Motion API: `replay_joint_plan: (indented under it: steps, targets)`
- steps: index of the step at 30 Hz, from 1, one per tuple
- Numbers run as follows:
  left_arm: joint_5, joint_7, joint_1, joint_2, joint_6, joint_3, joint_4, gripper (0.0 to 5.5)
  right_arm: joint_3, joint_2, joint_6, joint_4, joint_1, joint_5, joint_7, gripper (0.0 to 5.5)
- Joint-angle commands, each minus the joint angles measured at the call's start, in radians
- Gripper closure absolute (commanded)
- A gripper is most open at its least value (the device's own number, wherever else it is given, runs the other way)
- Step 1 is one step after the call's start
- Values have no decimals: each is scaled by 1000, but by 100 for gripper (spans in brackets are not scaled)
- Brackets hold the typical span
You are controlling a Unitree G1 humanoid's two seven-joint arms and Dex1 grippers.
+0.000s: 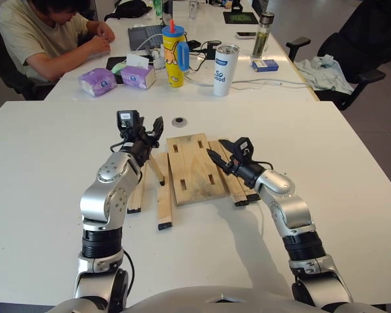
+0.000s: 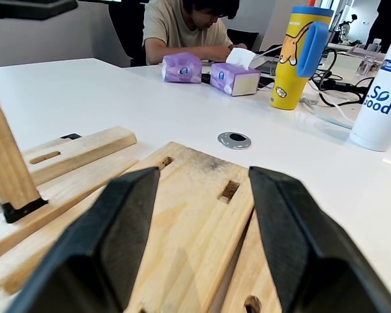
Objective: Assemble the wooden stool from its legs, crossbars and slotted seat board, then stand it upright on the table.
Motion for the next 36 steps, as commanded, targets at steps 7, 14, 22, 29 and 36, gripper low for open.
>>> replay_joint_plan:
  steps: [7,14,22,29,36]
  targets:
    - [36,11,90,-13,83,-26,47,262,169,-104,16,-208,133,74,277,296]
    - [35,-10,52,-7,82,-10,80,262,306,-74,52,-146,147,112,405,296]
    - [20,-21,47,-24,108,-6,67,262,415,-24,2,27,116,23,418,296]
    - [-5,-3,76,-65,182,-18,-35,262,438,-2,-8,148,94,-84,337,296]
    - [-22,-8,130,-64,259,-45,-118,262,435,5,0,160,112,-114,275,296]
